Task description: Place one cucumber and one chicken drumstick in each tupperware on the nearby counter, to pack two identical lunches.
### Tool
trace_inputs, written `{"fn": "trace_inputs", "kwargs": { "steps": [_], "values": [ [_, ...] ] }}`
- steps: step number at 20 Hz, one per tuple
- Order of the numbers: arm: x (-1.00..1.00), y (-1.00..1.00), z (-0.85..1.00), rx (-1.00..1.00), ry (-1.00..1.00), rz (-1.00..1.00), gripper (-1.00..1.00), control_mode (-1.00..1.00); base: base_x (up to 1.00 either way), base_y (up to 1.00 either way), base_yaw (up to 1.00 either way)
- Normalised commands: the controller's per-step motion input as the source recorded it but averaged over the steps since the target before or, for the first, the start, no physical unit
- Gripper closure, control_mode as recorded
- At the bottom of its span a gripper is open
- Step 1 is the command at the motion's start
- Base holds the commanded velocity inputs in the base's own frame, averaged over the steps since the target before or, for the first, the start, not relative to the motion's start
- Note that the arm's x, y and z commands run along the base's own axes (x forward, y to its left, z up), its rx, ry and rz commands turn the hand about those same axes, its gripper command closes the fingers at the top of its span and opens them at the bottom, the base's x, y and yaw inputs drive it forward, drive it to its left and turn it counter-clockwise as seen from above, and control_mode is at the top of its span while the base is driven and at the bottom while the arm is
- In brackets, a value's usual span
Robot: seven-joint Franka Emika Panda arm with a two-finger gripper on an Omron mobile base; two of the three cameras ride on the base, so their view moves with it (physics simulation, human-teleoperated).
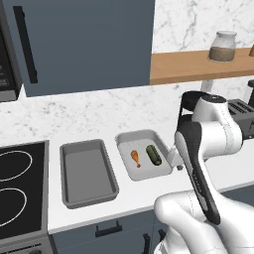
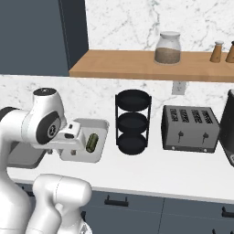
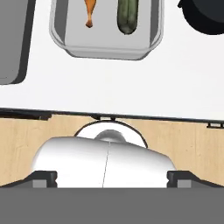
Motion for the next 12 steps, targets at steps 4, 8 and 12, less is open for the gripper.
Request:
{"fn": "trace_inputs", "kwargs": {
  "steps": [4, 8, 12],
  "values": [
    [0.0, 0.0, 0.0, 0.0, 0.0, 0.0, -1.0, -1.0, 0.0, 0.0, 0.0],
    [-0.01, 0.0, 0.0, 0.0, 0.0, 0.0, -1.0, 1.0, -0.24, -0.09, -0.02],
    [0.0, 0.0, 0.0, 0.0, 0.0, 0.0, -1.0, 1.0, -0.9, -0.72, -0.23]
  ]
}}
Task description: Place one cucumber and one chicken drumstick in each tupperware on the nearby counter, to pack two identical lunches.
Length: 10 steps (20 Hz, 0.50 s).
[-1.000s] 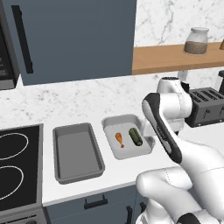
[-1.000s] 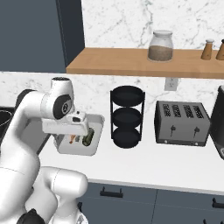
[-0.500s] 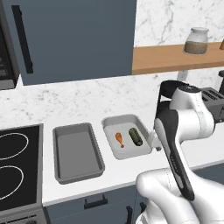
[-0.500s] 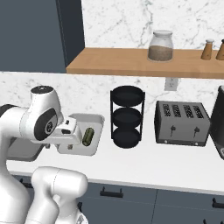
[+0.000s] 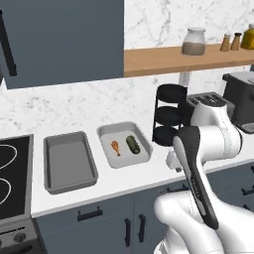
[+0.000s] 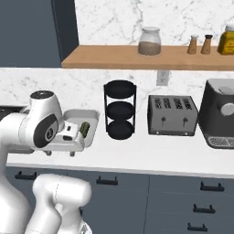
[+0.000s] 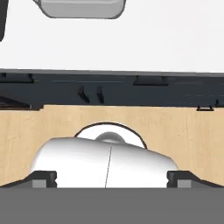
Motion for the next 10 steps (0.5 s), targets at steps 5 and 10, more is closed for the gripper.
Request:
{"fn": "trace_inputs", "kwargs": {
  "steps": [5, 10],
  "values": [
    [0.0, 0.0, 0.0, 0.0, 0.0, 0.0, -1.0, 1.0, -0.79, -0.88, -0.32],
    [0.0, 0.0, 0.0, 0.0, 0.0, 0.0, -1.0, 1.0, -0.46, -0.98, -0.36]
  ]
}}
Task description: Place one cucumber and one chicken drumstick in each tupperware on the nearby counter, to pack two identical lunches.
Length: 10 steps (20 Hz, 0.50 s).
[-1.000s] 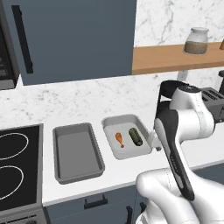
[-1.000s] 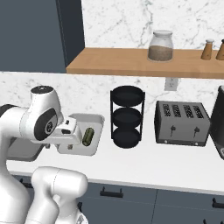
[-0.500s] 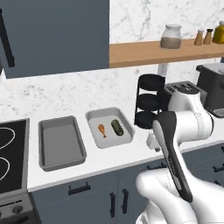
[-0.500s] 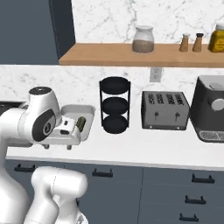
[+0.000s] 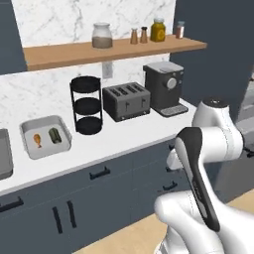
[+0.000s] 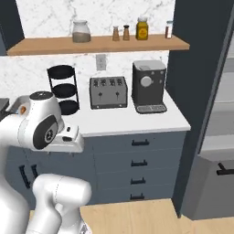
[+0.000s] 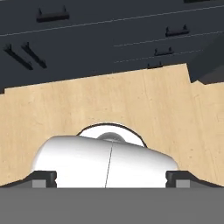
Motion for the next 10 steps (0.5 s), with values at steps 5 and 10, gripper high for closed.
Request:
{"fn": "trace_inputs", "kwargs": {
  "steps": [5, 10],
  "values": [
    [0.0, 0.0, 0.0, 0.0, 0.0, 0.0, -1.0, 1.0, 0.13, -1.0, -0.51],
    [0.0, 0.0, 0.0, 0.0, 0.0, 0.0, -1.0, 1.0, 0.77, -1.0, -0.26]
  ]
}}
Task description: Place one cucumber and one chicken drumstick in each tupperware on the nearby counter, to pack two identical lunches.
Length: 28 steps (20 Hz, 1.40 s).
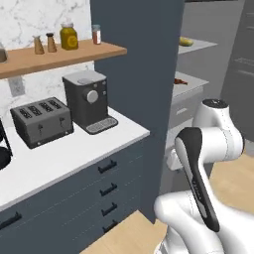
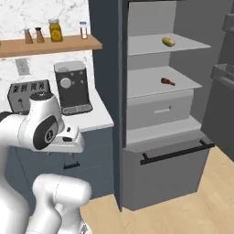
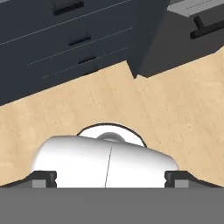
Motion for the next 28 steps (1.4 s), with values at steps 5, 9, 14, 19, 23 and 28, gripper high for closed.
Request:
{"fn": "trace_inputs", "kwargs": {
  "steps": [5, 9, 14, 19, 23, 28],
  "values": [
    [0.0, 0.0, 0.0, 0.0, 0.0, 0.0, -1.0, 1.0, 0.74, -0.99, 0.02],
    [0.0, 0.0, 0.0, 0.0, 0.0, 0.0, -1.0, 1.0, 0.51, -0.88, 0.1],
    [0.0, 0.0, 0.0, 0.0, 0.0, 0.0, -1.0, 1.0, 0.9, -0.6, 0.22],
    [0.0, 0.0, 0.0, 0.0, 0.0, 0.0, -1.0, 1.0, 0.7, -0.49, 0.24],
    [0.0, 0.0, 0.0, 0.0, 0.0, 0.0, -1.0, 1.0, 0.04, -0.67, 0.2],
    [0.0, 0.0, 0.0, 0.0, 0.0, 0.0, -1.0, 1.0, 0.15, -0.16, 0.16]
  ]
}}
